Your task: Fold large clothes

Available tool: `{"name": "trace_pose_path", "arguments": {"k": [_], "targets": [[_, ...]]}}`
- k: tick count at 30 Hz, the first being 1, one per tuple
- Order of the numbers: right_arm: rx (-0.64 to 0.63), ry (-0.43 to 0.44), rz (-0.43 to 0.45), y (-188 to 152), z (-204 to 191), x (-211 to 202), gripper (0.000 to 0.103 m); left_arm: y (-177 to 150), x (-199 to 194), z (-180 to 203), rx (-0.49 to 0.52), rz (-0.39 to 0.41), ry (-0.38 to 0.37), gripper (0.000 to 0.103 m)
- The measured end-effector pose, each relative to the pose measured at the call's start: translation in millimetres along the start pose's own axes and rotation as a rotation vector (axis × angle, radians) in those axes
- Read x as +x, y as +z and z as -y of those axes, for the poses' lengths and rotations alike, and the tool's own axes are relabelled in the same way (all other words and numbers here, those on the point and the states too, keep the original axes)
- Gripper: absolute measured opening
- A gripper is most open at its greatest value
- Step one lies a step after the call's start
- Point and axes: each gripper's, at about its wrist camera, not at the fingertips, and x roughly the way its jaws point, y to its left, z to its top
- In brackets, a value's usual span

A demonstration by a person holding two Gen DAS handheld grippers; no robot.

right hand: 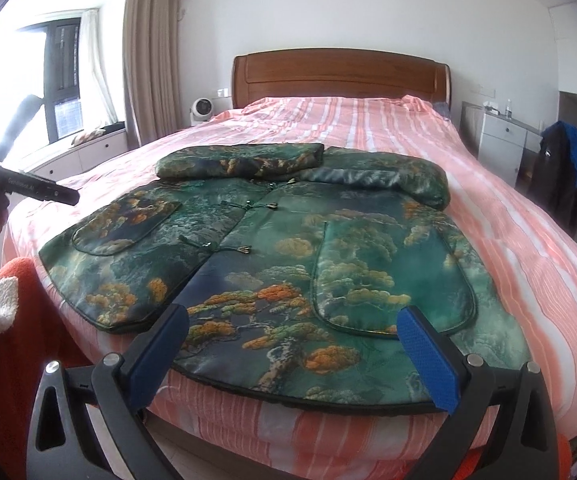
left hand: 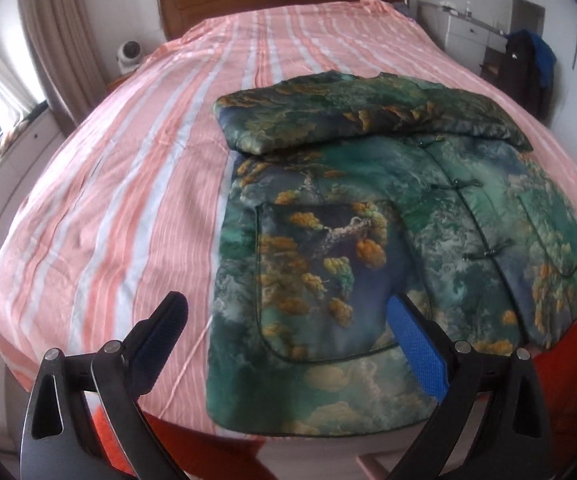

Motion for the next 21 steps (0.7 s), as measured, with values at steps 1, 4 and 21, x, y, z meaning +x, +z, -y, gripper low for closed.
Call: {"name": "trace_pose_path", "arguments": {"k": [1,4,21], "targets": [[0.016,-0.011,-0.003,2,4,1,0.103,0,2,-3,-0.017,0.007,-0.002,0.100],[0.073,-0.081,-0.009,16,30,2,0.103,-2,10,-15,-0.068,0.006,0.012,0.100],[0.257,-0.423,-0.216,34,233,57,0.103,-2,23,-6,-0.027,0.024,0.183,0.100]]}}
